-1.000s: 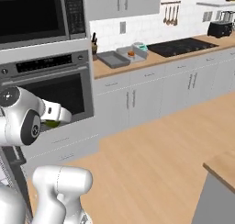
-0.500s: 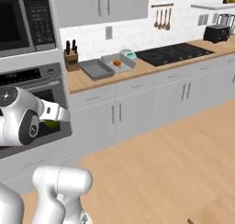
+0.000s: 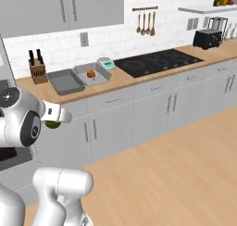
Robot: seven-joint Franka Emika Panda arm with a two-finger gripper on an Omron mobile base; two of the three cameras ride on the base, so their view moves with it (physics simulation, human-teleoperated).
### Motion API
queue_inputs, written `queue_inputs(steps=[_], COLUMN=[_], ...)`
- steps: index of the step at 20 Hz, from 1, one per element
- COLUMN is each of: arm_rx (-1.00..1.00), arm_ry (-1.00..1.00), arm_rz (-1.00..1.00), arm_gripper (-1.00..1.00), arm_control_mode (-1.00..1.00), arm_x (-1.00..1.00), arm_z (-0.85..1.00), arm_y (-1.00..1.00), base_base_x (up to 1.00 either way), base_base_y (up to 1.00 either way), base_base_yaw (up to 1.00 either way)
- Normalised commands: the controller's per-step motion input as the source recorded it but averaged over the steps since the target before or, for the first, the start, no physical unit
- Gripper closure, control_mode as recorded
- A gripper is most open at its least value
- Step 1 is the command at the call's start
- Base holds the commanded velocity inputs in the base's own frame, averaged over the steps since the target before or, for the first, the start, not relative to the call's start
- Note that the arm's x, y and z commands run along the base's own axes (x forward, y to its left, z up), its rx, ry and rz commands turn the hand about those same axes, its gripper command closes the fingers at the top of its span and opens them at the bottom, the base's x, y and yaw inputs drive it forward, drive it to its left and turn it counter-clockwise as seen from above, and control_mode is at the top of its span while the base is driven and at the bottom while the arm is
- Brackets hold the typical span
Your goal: Place one lime and one chicken drumstick in each tupperware on the nearby counter, to pack two identical lunches.
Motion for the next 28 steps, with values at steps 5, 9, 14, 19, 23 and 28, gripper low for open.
queue_inputs(steps=[5,9,14,19,23,28], arm_rx=[0.00,0.00,0.00,0.00,0.00,0.00], arm_ry=[0.00,0.00,0.00,0.00,0.00,0.00], arm_rz=[0.00,0.00,0.00,0.00,0.00,0.00], arm_gripper=[1.00,1.00,1.00,1.00,1.00,1.00], arm_control_mode=[1.00,1.00,1.00,1.00,1.00,1.00], arm_x=[0.00,0.00,0.00,0.00,0.00,0.00], arm_z=[0.00,0.00,0.00,0.00,0.00,0.00], arm_y=[0.00,0.00,0.00,0.00,0.00,0.00], base_base_x=[1.00,1.00,1.00,1.00,0.84,0.13], base_base_y=[-0.33,-0.27,-0.27,0.00,0.00,0.10], base_base_yaw=[0.00,0.01,0.24,0.24,0.10,0.19])
